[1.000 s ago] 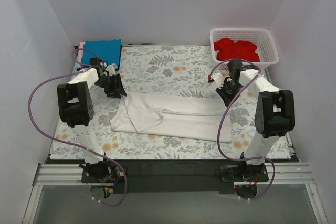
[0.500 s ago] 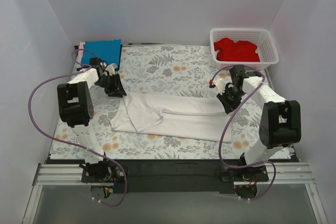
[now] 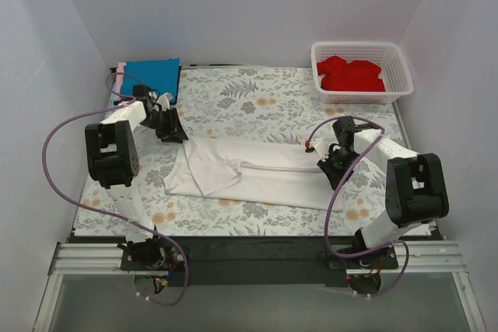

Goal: Fold and stack the t-shirts
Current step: Fold the tshirt

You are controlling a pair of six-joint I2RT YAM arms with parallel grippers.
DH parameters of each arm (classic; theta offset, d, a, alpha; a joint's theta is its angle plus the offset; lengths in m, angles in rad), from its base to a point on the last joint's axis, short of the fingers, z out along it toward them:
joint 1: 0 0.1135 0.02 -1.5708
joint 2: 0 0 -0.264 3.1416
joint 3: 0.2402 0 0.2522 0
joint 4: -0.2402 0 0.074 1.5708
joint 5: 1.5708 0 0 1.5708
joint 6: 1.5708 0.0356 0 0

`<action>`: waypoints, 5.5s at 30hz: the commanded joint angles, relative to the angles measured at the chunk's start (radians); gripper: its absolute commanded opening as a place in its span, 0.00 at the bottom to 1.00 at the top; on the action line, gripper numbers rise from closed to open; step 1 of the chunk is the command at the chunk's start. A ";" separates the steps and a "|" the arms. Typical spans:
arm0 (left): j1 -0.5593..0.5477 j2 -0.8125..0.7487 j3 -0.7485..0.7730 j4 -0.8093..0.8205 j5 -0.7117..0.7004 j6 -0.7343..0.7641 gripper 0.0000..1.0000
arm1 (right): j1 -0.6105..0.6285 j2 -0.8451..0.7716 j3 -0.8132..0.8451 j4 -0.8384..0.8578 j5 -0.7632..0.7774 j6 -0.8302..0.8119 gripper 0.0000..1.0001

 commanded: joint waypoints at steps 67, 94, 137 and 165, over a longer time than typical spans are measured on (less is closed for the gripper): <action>-0.265 -0.345 -0.290 -0.003 -0.106 0.162 0.34 | 0.002 0.202 0.422 -0.076 -0.012 0.003 0.16; -0.324 0.386 0.775 -0.079 -0.229 0.236 0.34 | 0.463 -0.061 0.132 -0.171 -0.279 0.073 0.18; -0.337 0.046 0.233 0.009 -0.013 0.041 0.34 | 0.530 0.194 0.514 -0.044 -0.429 0.130 0.24; -0.313 0.392 0.478 0.037 -0.111 0.023 0.28 | 0.244 0.722 0.903 0.251 -0.047 0.288 0.20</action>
